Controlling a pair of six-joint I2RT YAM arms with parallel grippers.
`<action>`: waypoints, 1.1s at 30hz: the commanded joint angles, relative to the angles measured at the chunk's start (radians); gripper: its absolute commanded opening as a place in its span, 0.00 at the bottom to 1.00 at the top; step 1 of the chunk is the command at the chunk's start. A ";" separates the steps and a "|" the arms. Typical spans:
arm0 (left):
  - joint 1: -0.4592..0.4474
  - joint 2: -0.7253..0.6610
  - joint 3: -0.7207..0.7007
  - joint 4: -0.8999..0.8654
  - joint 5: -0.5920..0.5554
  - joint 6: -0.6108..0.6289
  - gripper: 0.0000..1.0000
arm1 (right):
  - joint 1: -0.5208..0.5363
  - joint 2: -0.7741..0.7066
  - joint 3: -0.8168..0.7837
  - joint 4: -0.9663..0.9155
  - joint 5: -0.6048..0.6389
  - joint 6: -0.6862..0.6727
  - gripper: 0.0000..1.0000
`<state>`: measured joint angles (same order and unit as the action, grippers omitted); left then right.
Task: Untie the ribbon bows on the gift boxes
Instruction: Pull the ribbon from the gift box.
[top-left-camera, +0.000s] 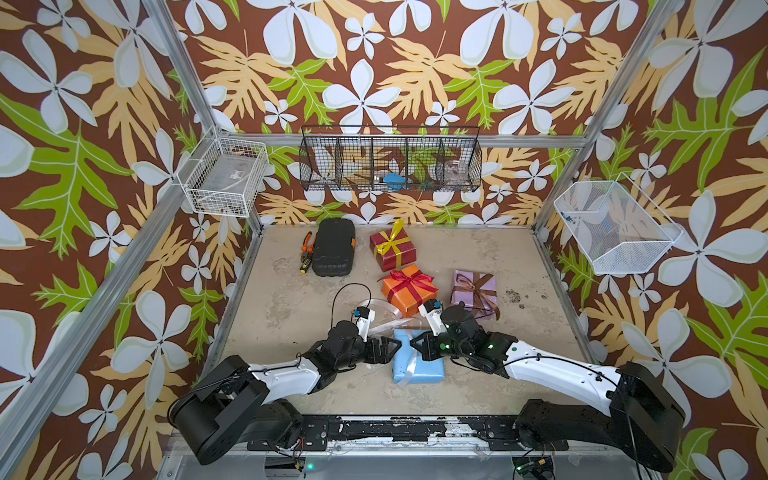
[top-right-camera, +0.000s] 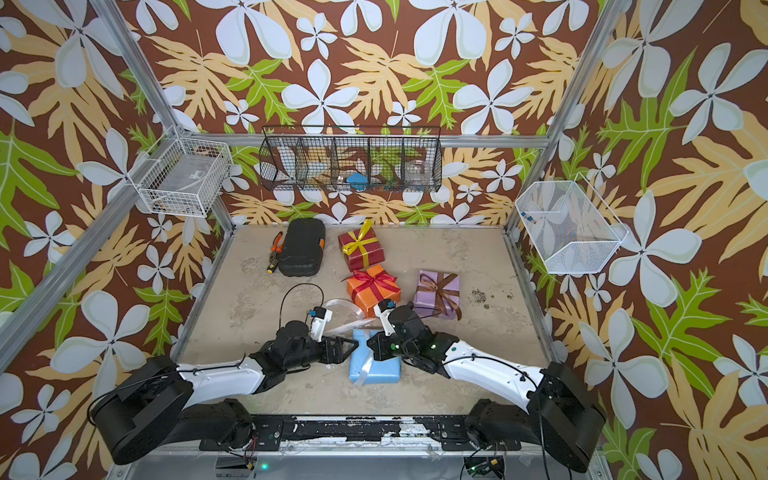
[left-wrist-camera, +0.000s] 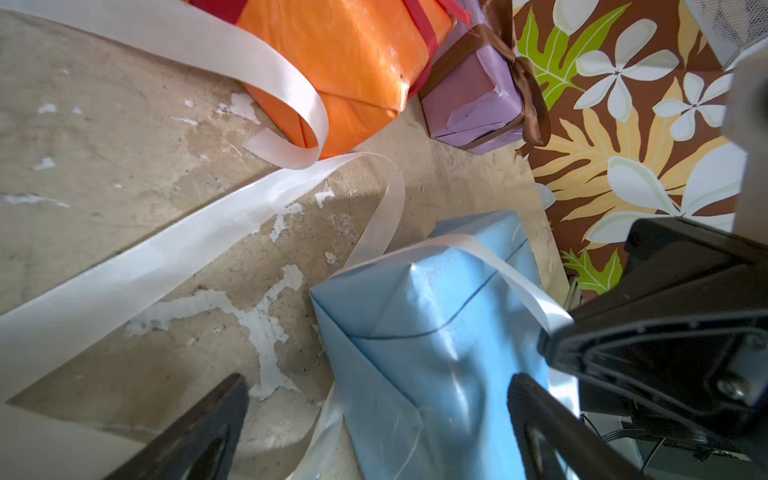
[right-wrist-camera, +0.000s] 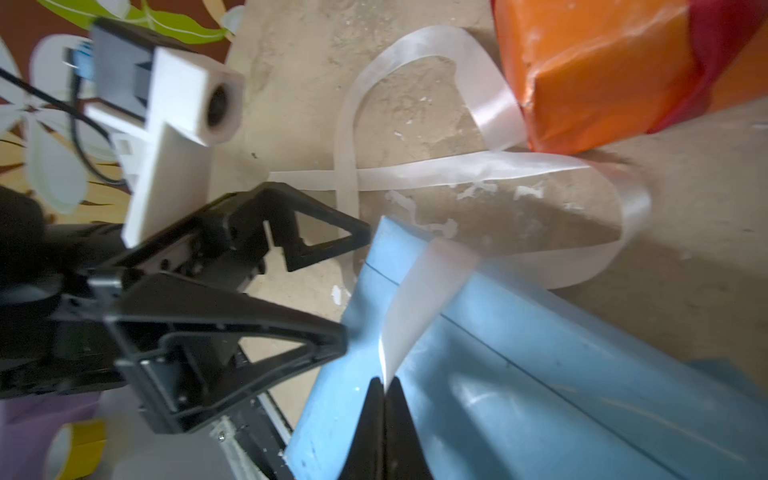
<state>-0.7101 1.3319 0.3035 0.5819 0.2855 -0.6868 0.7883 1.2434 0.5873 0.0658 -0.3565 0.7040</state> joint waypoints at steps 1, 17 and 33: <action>-0.014 0.042 0.023 0.011 -0.011 -0.017 1.00 | -0.030 -0.016 -0.059 0.219 -0.167 0.056 0.00; -0.039 0.178 0.065 0.086 0.004 -0.050 1.00 | -0.199 -0.017 -0.230 0.746 -0.466 0.281 0.00; -0.039 0.205 0.091 -0.015 -0.050 -0.002 1.00 | -0.304 -0.094 -0.205 0.837 -0.581 0.369 0.00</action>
<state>-0.7490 1.5398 0.3904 0.7113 0.2760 -0.7319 0.4957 1.1641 0.3672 0.7856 -0.9031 1.0653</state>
